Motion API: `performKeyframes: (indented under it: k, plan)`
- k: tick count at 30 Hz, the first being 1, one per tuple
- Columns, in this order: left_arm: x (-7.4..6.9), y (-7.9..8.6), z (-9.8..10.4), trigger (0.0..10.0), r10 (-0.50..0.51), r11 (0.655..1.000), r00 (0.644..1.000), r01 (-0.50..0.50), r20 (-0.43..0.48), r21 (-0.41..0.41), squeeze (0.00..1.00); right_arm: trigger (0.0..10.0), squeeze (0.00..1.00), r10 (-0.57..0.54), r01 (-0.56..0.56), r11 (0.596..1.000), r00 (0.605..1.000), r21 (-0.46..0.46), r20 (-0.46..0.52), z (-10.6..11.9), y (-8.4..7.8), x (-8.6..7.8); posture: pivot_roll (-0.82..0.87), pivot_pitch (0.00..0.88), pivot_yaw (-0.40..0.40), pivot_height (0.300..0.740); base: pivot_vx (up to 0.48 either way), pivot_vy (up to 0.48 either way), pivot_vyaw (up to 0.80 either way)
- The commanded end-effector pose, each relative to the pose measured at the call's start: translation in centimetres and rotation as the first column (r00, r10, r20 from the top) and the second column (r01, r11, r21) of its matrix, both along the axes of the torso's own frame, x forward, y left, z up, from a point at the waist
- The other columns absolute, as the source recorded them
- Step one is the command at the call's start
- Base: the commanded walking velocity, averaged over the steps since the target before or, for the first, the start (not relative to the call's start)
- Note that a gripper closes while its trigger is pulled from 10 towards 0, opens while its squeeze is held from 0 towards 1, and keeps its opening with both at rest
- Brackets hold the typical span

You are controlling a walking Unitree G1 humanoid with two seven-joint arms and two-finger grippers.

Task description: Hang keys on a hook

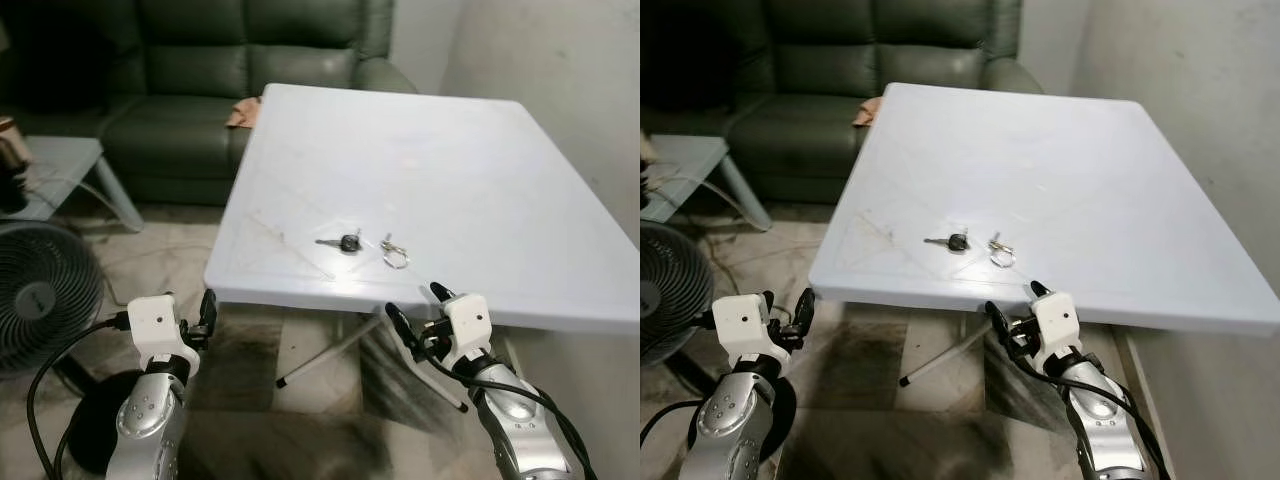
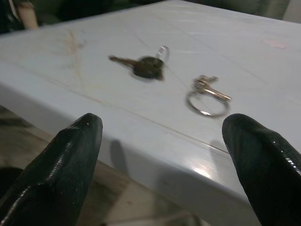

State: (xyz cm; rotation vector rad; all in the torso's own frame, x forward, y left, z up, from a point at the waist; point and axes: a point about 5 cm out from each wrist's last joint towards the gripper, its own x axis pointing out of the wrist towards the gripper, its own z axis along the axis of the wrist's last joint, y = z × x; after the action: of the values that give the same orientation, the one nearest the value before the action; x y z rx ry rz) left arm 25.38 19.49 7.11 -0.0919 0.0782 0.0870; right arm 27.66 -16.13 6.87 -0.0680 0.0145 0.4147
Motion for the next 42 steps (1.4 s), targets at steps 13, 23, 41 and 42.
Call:
performKeyframes:
  k: [13,23,41,42]
  plan:
    - [0.35,-0.26,0.50,10.0,-0.031,1.000,0.999,0.031,0.022,-0.006,0.00,10.0,0.00,-0.024,0.024,1.000,1.000,-0.010,-0.001,0.18,-0.80,0.02,-0.02,0.041,-0.046,0.740,0.166,0.000,0.00]
    - [0.51,-0.29,0.65,10.0,-0.036,0.999,0.999,0.036,0.030,-0.007,0.00,10.0,0.00,-0.017,0.017,1.000,1.000,-0.008,0.003,0.28,-0.65,0.11,-0.02,0.039,-0.047,0.740,0.387,0.000,0.00]
    - [0.23,-1.11,1.07,10.0,-0.043,0.999,0.996,0.042,0.083,0.018,0.00,10.0,0.00,0.053,-0.053,0.998,0.999,-0.035,-0.012,0.50,-0.01,0.00,-0.02,0.030,-0.055,0.740,0.066,0.000,0.00]
    - [0.20,-1.14,1.08,10.0,-0.046,0.999,0.995,0.045,0.086,0.018,0.00,10.0,0.00,0.059,-0.060,0.997,0.998,-0.042,-0.014,0.52,0.05,0.01,-0.02,0.030,-0.055,0.740,0.000,0.000,0.00]
